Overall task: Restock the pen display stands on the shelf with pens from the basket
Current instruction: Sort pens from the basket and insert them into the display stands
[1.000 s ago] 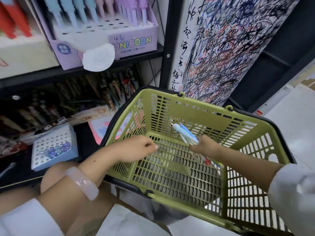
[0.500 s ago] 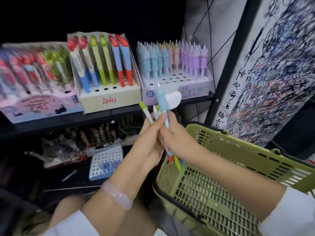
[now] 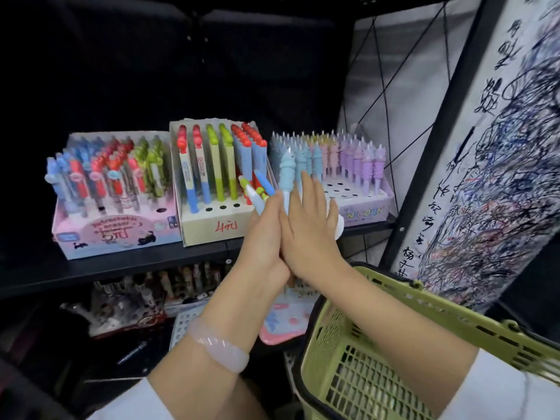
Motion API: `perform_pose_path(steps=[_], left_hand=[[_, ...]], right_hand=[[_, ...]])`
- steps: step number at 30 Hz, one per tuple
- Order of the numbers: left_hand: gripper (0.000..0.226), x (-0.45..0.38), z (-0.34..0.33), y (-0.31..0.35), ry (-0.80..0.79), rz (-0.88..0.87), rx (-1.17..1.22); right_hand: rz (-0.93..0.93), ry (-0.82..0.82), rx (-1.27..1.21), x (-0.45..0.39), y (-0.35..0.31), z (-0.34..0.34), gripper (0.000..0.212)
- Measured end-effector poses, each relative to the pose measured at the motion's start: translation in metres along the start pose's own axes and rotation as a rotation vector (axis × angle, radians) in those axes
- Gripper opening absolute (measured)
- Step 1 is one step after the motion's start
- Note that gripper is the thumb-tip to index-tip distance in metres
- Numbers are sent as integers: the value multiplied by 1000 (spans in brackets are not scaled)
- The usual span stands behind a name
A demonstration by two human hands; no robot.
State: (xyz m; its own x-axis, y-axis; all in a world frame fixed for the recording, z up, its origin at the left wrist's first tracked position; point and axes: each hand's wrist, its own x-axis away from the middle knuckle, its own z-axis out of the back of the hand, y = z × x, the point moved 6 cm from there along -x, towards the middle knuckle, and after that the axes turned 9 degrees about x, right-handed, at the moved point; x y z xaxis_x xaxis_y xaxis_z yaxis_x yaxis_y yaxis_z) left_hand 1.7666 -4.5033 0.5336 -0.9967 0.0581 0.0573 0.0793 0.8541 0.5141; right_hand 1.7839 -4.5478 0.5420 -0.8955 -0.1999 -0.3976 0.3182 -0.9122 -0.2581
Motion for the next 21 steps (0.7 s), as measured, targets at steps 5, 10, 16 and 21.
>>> perform_pose_path(steps=[5, 10, 16, 21], left_hand=[[17, -20, 4, 9, 109, -123, -124], [24, -37, -13, 18, 124, -337, -326], [22, -51, -20, 37, 155, -467, -401], [26, -59, -11, 61, 254, -548, -523]], right_hand=[[5, 3, -435, -15, 6, 14, 43], [-34, 154, -661, -27, 18, 25, 19], [19, 250, -468, -52, 22, 32, 22], [-143, 204, -713, -83, 64, 26, 18]])
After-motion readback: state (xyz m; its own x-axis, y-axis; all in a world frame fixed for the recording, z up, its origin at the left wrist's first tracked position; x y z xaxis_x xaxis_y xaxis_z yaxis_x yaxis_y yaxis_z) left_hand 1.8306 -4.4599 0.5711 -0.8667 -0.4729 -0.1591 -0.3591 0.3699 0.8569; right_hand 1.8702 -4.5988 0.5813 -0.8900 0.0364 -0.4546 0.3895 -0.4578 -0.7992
